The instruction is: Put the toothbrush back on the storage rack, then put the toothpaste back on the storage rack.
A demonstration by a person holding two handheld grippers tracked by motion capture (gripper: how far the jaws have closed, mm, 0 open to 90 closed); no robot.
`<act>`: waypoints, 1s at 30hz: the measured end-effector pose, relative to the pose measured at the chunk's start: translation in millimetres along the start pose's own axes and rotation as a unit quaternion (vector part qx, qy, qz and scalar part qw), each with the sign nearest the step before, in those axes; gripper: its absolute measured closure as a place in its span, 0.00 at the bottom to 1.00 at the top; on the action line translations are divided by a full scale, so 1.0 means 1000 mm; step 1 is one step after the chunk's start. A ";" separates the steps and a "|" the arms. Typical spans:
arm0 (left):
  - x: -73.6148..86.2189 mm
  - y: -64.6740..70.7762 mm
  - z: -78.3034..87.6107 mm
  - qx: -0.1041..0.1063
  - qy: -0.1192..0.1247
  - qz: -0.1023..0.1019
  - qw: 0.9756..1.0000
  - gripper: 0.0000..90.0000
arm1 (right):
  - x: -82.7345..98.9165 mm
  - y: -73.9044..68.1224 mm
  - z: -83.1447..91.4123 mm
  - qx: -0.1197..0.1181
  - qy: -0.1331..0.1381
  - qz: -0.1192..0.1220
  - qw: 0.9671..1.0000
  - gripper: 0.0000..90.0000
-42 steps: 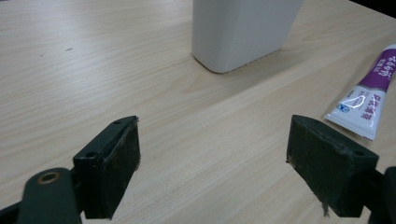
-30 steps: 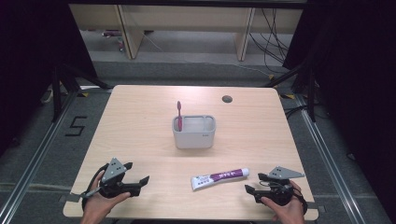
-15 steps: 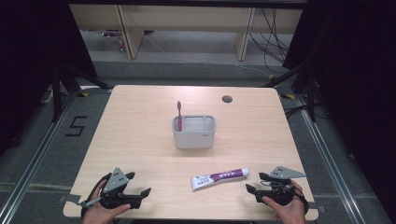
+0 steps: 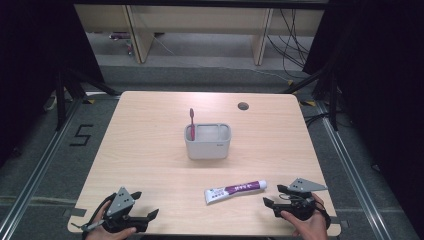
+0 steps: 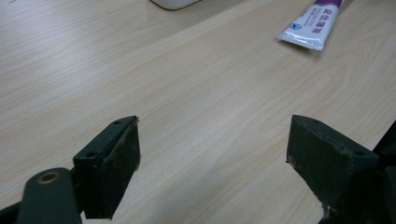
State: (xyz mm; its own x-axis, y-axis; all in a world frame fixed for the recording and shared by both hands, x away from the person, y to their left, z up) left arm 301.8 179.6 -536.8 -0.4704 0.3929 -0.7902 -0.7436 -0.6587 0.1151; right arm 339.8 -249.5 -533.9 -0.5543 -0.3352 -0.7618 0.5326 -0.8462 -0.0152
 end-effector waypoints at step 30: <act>0.008 0.011 -0.009 0.025 -0.021 -0.003 0.999 0.18 | -0.020 -0.022 0.002 -0.017 0.012 0.063 0.998 0.27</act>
State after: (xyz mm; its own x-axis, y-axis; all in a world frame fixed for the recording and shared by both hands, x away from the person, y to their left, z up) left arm 293.9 169.4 -547.5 -0.4841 0.4240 -0.7654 -0.7692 -0.6232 0.1413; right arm 337.6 -225.2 -517.0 -0.4661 -0.4275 -0.7746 0.6185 -0.7835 0.0603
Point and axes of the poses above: each handheld gripper's, and its own axes: z roughly backward along the jaws, x roughly out of its underside, y roughly to its right, the point moved 7 cm from there along -z, roughly forward along the jaws, and after that the axes turned 9 degrees about x, right-handed, at the moved point
